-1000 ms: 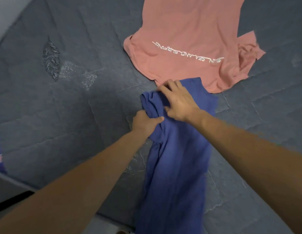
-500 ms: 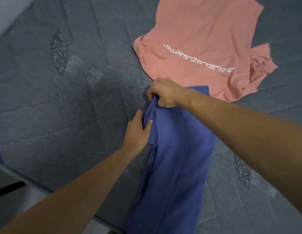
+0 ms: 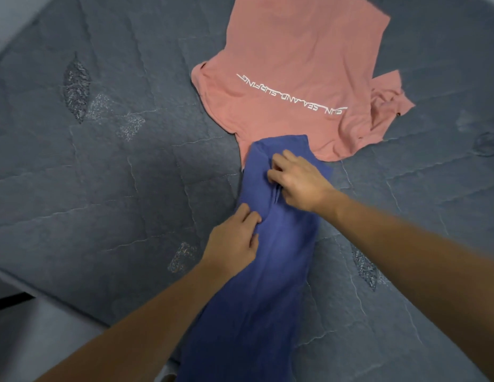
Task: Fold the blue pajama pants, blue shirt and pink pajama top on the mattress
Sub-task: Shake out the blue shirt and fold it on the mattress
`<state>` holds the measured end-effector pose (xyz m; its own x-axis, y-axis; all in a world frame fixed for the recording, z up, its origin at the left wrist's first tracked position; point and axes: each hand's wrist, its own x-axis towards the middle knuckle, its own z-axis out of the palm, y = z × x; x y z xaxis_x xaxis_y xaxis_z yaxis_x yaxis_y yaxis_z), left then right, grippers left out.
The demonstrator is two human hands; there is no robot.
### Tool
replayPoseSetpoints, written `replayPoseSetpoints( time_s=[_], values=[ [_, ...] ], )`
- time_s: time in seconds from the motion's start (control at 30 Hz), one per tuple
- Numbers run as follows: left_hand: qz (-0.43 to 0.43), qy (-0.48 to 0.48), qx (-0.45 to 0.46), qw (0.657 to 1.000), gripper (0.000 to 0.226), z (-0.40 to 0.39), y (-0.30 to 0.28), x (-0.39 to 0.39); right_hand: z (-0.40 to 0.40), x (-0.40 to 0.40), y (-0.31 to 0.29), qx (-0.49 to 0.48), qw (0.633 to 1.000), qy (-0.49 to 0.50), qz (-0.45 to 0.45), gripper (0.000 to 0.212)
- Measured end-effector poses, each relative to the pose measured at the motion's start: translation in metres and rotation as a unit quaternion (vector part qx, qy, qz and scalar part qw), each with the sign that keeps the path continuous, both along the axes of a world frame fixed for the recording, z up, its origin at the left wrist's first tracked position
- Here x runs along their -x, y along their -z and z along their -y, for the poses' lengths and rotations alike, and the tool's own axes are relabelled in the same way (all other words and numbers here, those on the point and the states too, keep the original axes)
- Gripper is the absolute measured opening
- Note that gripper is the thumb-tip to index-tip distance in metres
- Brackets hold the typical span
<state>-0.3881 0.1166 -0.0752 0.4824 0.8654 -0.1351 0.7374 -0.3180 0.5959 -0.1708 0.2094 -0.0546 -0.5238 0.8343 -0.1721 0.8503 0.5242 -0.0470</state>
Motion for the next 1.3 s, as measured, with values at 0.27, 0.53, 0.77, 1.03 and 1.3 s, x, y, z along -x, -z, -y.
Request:
replayPoseSetpoints(
  time_s=[0.27,0.53,0.77,1.03,1.3],
  values=[
    [0.065,-0.242,0.081,0.965,0.039,0.002,0.017,0.007,0.011,0.013,0.005,-0.049,0.993,0.094,-0.055,0.045],
    [-0.051,-0.143,0.135,0.979,0.031,-0.008,0.032,0.011,-0.008,0.018,0.053,-0.021,0.995,0.047,0.082,0.067],
    [-0.028,-0.147,0.131,0.980,0.043,0.014,0.024,0.026,0.026,0.029,0.031,-0.022,0.980,0.196,-0.012,0.075],
    [-0.061,-0.111,0.193,0.973,0.043,0.074,0.016,0.068,0.168,0.042,0.030,0.111,0.934,0.339,-0.030,0.087],
    [-0.047,-0.106,0.185,0.976,0.036,0.151,0.023,0.098,0.302,0.082,0.046,0.118,0.865,0.476,-0.106,0.088]
  ],
)
